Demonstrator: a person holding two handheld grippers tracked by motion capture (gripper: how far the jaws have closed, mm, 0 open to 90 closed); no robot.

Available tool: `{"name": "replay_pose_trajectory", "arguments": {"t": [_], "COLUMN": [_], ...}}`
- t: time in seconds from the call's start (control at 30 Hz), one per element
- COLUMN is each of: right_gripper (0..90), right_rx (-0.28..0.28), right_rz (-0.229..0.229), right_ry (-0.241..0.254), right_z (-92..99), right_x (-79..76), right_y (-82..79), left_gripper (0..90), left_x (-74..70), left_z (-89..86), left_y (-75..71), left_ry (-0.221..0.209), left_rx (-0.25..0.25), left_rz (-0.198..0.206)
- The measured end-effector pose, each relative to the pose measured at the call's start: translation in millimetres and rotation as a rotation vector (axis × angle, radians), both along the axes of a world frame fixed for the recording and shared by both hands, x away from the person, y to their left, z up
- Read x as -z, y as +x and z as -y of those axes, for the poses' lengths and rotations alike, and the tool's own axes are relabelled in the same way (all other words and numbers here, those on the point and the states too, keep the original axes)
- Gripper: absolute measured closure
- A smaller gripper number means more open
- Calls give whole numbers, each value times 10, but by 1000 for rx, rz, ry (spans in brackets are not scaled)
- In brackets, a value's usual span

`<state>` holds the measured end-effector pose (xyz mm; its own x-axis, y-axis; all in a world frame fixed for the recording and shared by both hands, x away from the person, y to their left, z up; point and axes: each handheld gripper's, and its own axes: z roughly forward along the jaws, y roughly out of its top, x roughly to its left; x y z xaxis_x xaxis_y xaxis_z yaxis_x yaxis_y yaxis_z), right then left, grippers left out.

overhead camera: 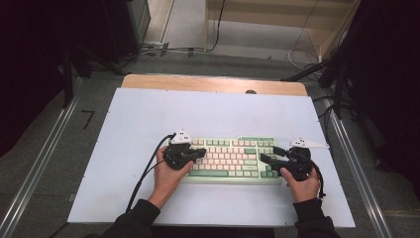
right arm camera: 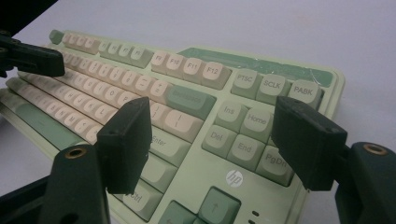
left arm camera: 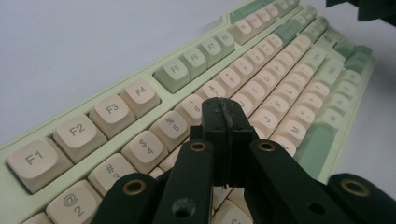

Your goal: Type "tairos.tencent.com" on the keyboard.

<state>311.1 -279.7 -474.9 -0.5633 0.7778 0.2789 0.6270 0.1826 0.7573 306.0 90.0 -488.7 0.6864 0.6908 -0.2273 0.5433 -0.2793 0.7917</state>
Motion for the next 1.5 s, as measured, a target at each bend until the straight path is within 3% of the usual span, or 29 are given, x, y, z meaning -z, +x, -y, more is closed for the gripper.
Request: {"name": "replay_pose_trajectory", "arguments": {"t": [0.17,0.43,0.53,0.63,0.7,0.73,0.77,0.8,0.93,1.03,1.3,1.5], "right_gripper": [276,276,276,277,276,276,276,276,276,276,276,276], "right_rx": [1,-1,-3,-3,-3,-3,-3,-3,-3,-3,-4,-9], "right_rz": [-2,-3,0,5,3,3,5,5,4,2,2,2], "right_ry": [-2,-6,-4,0,-1,-1,-2,-2,-5,-8,-5,-6], "right_z": [-3,-10,-11,-6,-8,-8,-7,-7,-14,-18,-11,-16], "right_x": [0,-3,-7,-11,-9,-9,-11,-11,-9,-9,-7,-9], "right_y": [1,-4,-8,-11,-11,-11,-13,-13,-14,-15,-16,-18], "left_gripper": [900,900,900,789,656,607,562,517,417,410,424,471], "left_x": [19,29,-5,-121,-167,-167,-192,-192,-191,-175,-150,-86], "left_z": [60,70,34,-47,-99,-99,-177,-177,-345,-482,-650,-712], "left_y": [37,53,45,-8,-44,-44,-81,-81,-148,-192,-246,-307], "left_ry": [48,71,21,-25,-39,-39,-78,-78,-120,-137,-152,-135], "left_rx": [-10,2,6,5,-11,-11,-20,-20,-34,-52,-75,-79], "left_rz": [-7,-23,-23,6,22,22,23,23,17,28,37,24]}}
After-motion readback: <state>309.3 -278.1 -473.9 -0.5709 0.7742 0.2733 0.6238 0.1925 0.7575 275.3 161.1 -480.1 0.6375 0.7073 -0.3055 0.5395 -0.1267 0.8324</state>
